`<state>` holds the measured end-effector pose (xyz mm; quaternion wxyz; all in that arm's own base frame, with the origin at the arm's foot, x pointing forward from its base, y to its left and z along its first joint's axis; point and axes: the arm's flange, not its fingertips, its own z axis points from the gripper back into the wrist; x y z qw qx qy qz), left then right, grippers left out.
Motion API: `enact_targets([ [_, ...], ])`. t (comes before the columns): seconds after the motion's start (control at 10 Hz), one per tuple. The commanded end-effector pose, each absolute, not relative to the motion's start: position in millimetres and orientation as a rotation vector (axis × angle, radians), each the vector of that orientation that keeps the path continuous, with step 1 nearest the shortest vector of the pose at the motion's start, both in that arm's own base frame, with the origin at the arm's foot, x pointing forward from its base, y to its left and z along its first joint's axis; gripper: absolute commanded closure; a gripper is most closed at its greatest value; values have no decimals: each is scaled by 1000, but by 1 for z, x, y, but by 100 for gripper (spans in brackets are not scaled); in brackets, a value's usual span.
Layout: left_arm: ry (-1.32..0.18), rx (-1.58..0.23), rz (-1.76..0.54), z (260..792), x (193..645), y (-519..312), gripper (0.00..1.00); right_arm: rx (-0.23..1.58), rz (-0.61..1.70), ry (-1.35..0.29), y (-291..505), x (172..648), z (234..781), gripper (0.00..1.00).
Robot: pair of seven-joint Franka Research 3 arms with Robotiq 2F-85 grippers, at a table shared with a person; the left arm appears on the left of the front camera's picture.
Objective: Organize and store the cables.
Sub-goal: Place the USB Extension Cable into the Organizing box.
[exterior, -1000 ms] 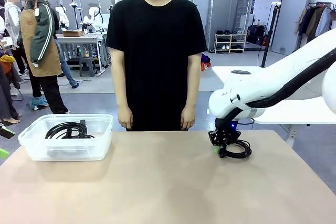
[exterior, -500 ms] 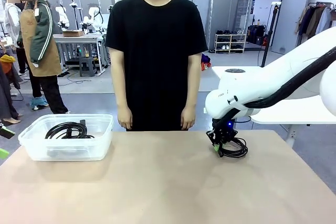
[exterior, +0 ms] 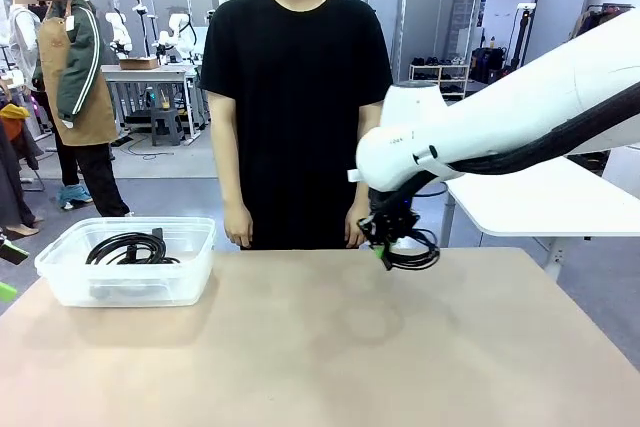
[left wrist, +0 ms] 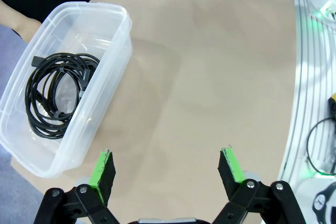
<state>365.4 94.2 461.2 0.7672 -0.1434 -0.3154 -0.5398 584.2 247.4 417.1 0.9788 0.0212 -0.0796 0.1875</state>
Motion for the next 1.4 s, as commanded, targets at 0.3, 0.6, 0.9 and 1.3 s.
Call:
enact_targets([
  [0.3, -682, -308, -1160, 463, 365, 93, 0, 140, 555, -140, 331, 500, 384, 96],
  [0.6, -682, -308, -1160, 463, 365, 93, 0, 221, 623, -98, 357, 478, 352, 96],
  [0.9, -682, -308, -1160, 463, 365, 93, 0, 236, 633, -93, 365, 472, 334, 96],
  [1.3, -682, -308, -1160, 463, 365, 93, 0, 255, 632, -94, 363, 470, 327, 29],
])
